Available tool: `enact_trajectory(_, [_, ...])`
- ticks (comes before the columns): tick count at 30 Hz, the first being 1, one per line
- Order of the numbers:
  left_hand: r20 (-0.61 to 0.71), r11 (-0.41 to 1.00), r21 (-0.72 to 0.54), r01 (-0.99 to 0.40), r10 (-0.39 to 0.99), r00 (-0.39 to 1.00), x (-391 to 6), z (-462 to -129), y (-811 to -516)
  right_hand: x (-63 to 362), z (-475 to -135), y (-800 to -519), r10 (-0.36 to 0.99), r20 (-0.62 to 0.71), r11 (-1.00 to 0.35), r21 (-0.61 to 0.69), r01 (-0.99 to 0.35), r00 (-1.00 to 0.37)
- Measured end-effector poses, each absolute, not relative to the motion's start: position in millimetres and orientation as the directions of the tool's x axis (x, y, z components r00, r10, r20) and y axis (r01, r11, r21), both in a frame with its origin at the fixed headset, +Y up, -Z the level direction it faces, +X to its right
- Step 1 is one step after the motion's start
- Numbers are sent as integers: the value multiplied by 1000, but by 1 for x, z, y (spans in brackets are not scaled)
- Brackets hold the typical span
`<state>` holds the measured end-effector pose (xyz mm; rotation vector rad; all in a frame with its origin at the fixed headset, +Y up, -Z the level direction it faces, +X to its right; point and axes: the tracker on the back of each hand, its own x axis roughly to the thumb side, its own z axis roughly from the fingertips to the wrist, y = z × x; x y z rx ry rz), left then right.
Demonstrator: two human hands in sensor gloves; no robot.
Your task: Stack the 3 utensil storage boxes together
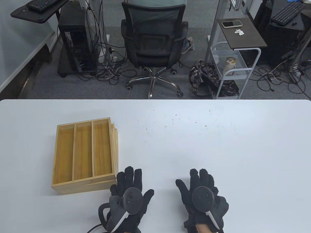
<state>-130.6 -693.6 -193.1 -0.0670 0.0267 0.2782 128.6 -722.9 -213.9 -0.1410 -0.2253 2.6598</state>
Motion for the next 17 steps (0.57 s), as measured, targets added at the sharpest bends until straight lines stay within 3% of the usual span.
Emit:
enact_trajectory(14, [-32, 951, -56, -303, 301, 953, -137, -193, -695, 130, -215, -725, 470, -71, -875, -166, -454, -880])
enact_trajectory(17, [-29, 958, -4, -287, 287, 958, -138, -191, -693, 131, -215, -726, 476, -77, -873, -157, -461, -876])
